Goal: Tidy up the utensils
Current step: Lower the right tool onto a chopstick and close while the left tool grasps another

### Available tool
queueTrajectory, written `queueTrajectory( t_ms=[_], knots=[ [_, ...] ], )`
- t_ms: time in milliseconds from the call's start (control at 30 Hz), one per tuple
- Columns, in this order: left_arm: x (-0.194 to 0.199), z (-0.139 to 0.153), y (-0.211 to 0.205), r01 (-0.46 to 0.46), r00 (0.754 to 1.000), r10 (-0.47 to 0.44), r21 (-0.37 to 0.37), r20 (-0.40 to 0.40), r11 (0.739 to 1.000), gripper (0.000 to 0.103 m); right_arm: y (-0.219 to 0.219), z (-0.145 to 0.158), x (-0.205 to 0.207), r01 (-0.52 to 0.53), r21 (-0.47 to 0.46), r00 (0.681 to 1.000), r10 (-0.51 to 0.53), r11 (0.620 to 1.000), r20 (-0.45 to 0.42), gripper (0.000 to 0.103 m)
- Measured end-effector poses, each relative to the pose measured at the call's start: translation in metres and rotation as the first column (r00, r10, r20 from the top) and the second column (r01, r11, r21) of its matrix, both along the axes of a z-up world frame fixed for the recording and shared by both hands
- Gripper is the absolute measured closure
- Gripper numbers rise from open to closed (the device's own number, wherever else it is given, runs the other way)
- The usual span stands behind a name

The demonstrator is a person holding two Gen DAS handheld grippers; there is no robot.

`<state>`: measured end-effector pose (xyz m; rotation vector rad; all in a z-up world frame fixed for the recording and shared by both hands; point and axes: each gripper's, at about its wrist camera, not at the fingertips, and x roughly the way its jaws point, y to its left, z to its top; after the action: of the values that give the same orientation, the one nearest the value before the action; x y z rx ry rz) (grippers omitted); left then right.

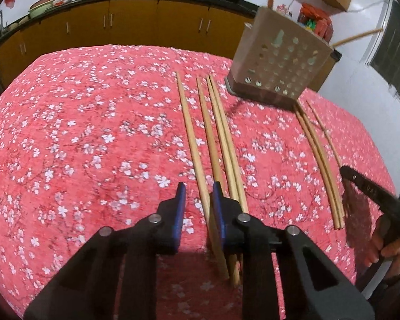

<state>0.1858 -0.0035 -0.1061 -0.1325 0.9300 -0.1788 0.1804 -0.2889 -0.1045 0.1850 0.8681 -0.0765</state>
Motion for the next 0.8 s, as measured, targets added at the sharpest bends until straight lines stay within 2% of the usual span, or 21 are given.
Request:
queueTrajectory(
  t_ms=[133, 233, 400, 567, 800],
  knots=[
    [0.001, 0.000, -0.007, 0.000, 1.000, -0.001, 0.057, 0.015, 0.998, 0.086, 0.002, 0.001, -0.003, -0.011, -0.004, 1.000, 0.011, 1.000, 0.002, 0.095],
    [0.003, -0.001, -0.007, -0.010, 1.000, 0.008, 0.083, 0.021, 0.997, 0.093, 0.004, 0.001, -0.005, -0.020, -0.007, 1.000, 0.020, 1.000, 0.005, 0.095],
    [0.015, -0.001, 0.001, -0.022, 0.999, 0.019, 0.121, 0.026, 0.992, 0.095, 0.005, 0.001, -0.005, -0.032, -0.020, 0.999, 0.032, 0.999, 0.005, 0.095],
    [0.032, 0.000, 0.022, -0.056, 0.998, 0.053, 0.121, 0.026, 0.991, 0.095, -0.003, -0.001, 0.003, -0.011, -0.034, 1.000, 0.012, 0.999, 0.013, 0.095],
    [0.028, 0.000, 0.031, -0.068, 0.997, 0.064, 0.093, 0.042, 0.993, 0.094, -0.005, -0.002, 0.004, -0.009, -0.037, 1.000, 0.009, 0.999, 0.012, 0.095]
  ],
)
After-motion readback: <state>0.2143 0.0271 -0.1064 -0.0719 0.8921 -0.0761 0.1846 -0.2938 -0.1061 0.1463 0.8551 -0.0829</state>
